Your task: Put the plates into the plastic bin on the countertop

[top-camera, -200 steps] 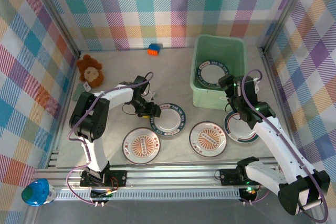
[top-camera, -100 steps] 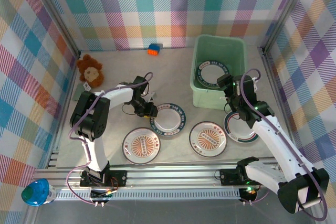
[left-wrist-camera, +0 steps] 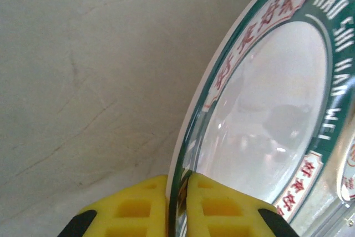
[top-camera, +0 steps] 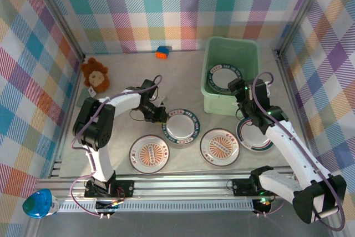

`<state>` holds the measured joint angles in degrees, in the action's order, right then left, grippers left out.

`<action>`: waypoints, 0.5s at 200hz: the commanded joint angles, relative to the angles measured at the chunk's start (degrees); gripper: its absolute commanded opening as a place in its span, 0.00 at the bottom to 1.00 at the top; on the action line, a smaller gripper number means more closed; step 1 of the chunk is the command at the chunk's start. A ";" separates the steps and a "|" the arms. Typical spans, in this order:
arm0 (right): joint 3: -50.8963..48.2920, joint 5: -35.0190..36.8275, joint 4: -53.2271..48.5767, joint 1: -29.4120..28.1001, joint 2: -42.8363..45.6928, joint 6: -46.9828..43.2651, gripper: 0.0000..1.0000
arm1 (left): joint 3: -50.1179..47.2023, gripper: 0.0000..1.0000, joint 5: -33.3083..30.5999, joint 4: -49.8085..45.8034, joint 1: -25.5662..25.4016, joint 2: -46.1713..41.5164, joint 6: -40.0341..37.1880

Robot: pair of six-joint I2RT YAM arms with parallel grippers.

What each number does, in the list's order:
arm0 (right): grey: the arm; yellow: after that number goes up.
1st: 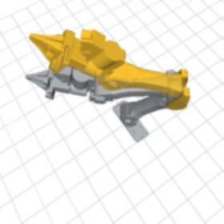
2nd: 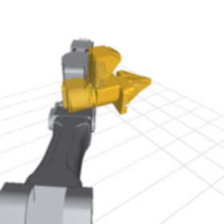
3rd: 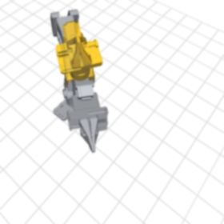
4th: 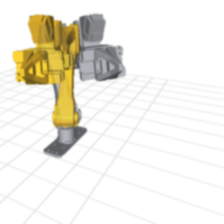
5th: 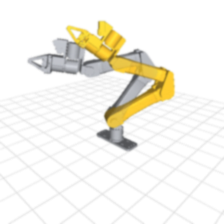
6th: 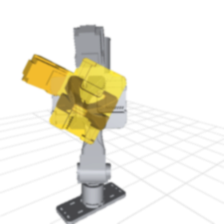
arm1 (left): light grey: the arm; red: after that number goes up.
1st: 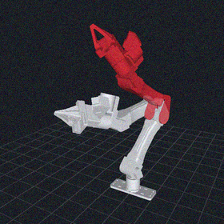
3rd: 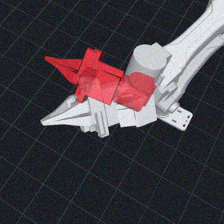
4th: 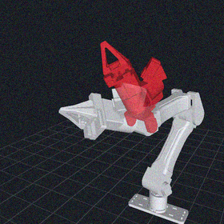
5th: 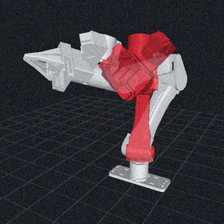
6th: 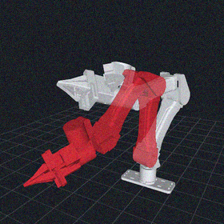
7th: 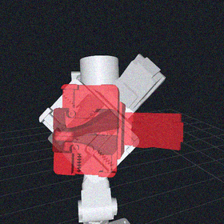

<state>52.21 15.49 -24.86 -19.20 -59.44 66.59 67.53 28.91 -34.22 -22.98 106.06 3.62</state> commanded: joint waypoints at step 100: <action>4.41 -10.45 10.42 -0.48 -3.43 -12.16 0.90 | 7.68 0.01 0.86 6.39 12.56 -19.51 13.03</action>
<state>53.12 10.96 -23.03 -19.20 -61.60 60.82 69.49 27.77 -31.97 -11.46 90.41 12.19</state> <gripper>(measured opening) 0.919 0.060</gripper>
